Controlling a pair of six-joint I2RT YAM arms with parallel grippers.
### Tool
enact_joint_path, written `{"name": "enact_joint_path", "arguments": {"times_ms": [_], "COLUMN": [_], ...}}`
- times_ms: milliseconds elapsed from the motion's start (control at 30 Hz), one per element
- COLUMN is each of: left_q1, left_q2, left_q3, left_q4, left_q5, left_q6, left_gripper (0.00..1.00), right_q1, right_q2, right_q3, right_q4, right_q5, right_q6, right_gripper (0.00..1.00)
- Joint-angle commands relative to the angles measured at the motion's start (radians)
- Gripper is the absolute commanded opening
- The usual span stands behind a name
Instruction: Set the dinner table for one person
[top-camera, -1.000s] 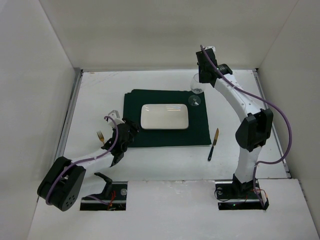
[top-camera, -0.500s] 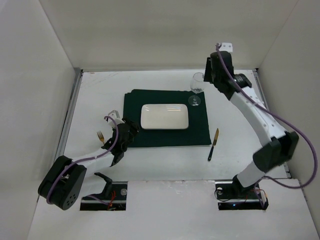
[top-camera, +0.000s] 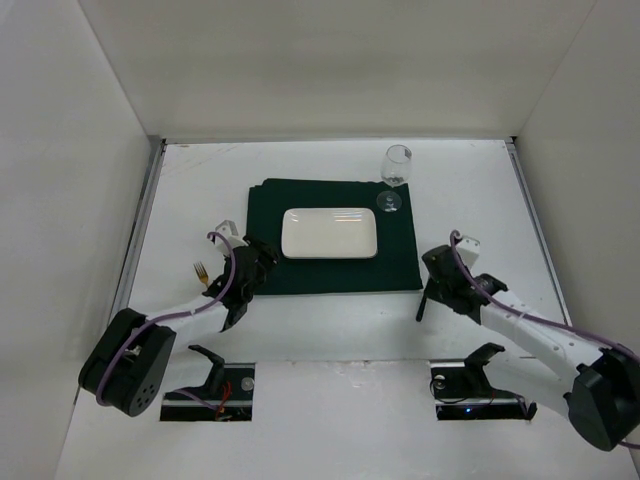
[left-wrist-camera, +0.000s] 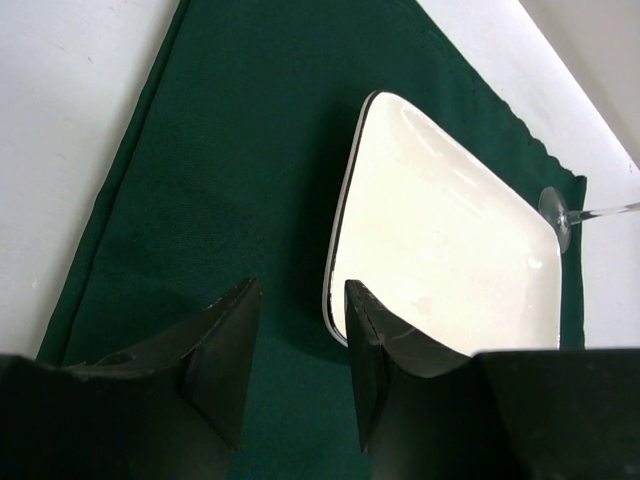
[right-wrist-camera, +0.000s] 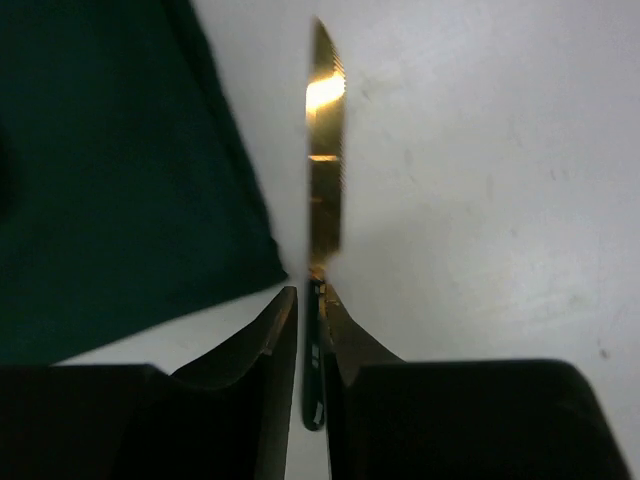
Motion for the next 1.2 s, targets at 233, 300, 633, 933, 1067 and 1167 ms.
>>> {"name": "enact_joint_path", "arguments": {"times_ms": [233,300,633,933,1067,1167], "left_q1": [0.021,0.024,0.04,0.058,0.055,0.05], "left_q2": [0.007,0.016,0.017,0.016,0.023,0.036], "left_q3": [-0.011,-0.011,-0.014,-0.02,-0.02,-0.014], "left_q4": [0.058,0.058,0.063,0.069,0.069,0.069], "left_q5": [0.032,0.035,0.055,0.066,0.061,0.07], "left_q6": [-0.03,-0.031,-0.047,-0.051,-0.051,-0.056], "left_gripper": [0.37,0.37,0.37,0.37,0.37,0.37], "right_q1": [0.023,0.044,0.071,0.071,0.052,0.025], "right_q2": [-0.074,-0.027,0.107,0.119,0.034,0.004], "right_q3": [-0.085,-0.075,-0.045,-0.04,-0.025,0.02], "right_q4": [-0.034,-0.022,0.02,0.023,-0.035,-0.086], "right_q5": [-0.03,-0.052,-0.041,-0.053,-0.015,0.013], "right_q6": [0.238,0.231,0.197,0.192,0.18,0.131], "right_gripper": [0.28,0.3,0.31,0.28,0.09,0.09]}}
